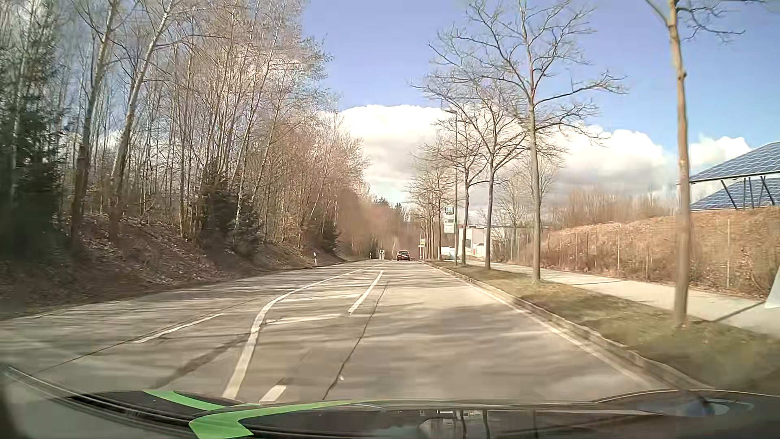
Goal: Follow the waypoints while adhering to traffic rules and regulations
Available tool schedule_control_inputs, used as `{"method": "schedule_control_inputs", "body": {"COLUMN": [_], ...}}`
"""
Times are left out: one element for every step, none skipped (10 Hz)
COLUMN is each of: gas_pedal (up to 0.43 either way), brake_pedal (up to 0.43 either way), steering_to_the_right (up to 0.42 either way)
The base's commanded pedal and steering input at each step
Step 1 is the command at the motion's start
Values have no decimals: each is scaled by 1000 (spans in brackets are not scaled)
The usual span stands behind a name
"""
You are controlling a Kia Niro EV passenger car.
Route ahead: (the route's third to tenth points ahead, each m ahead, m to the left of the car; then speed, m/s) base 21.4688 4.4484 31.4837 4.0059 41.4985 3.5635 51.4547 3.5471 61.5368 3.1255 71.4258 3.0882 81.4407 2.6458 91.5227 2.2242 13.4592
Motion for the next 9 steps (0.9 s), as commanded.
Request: {"method": "schedule_control_inputs", "body": {"gas_pedal": [110,118,130,130,130,130,130,130,130], "brake_pedal": [0,0,0,0,0,0,0,0,0], "steering_to_the_right": [-4,-4,-4,-4,-4,-4,-4,-4,-3]}}
